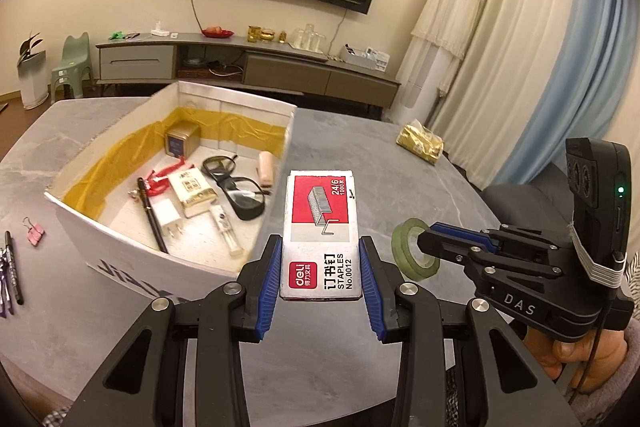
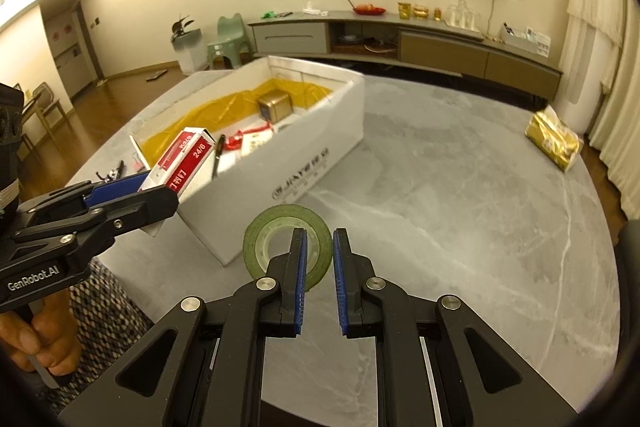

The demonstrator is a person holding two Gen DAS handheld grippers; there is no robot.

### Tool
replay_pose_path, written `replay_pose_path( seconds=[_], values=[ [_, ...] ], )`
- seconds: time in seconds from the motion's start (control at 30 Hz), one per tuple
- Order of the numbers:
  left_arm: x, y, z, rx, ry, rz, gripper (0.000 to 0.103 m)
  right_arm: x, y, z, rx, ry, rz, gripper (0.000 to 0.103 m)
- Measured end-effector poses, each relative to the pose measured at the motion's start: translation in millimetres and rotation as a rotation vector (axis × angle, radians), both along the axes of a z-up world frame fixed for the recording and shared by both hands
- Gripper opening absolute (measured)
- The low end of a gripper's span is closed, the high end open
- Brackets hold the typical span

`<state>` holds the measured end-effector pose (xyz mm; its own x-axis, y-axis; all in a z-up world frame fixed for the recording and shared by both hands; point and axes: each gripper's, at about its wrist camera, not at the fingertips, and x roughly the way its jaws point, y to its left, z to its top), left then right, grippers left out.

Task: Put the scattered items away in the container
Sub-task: 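Lift and carry the staples box and tape roll over the white box with both tools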

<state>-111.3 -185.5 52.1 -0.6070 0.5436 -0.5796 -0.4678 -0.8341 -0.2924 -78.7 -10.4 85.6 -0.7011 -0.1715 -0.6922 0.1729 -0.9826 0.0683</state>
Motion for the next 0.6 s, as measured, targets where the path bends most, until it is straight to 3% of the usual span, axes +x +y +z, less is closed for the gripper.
replay_pose_path(
  seconds=[0.6],
  values=[
    [-28.7,-64.9,17.8,0.031,0.022,0.087,0.039,-23.2,-55.8,29.8,0.049,0.041,0.089,0.013]
  ],
)
